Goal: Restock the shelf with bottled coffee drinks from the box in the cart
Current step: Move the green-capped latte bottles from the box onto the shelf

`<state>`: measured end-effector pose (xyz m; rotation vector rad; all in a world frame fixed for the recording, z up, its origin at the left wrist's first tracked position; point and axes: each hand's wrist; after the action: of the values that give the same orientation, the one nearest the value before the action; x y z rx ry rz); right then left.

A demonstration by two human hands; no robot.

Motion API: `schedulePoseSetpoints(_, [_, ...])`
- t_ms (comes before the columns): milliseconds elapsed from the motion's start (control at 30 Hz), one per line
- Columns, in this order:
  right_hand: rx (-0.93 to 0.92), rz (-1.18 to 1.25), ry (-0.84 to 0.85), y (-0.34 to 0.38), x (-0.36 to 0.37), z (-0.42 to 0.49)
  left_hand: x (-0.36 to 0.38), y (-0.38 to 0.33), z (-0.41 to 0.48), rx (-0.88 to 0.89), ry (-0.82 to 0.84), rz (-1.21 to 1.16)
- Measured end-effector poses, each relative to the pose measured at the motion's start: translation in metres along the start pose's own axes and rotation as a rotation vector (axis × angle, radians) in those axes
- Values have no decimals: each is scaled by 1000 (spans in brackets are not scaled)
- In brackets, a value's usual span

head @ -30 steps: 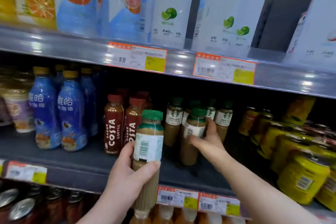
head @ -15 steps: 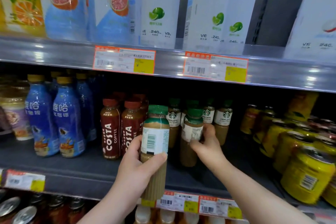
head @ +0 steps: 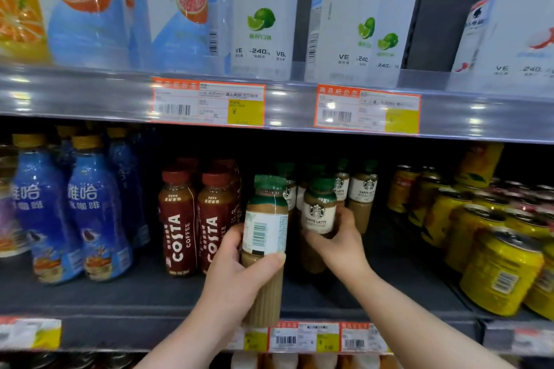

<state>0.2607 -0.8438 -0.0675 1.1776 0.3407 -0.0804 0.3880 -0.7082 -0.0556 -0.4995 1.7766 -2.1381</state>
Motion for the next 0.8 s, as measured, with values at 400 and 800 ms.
schedulePoseSetpoints(400, [38, -114, 106, -24, 2, 0, 22, 19, 46, 52, 18, 97])
schedulePoseSetpoints(800, [22, -78, 137, -32, 3, 4, 31, 33, 70, 106, 14, 240])
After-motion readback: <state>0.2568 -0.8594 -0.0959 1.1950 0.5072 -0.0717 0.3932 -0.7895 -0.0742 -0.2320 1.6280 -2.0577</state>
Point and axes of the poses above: each hand's wrist, its own z-axis towards the middle knuckle, its own x-axis out of the palm, y = z × x, and after that the axes turned 1 degree about -z, right-handed
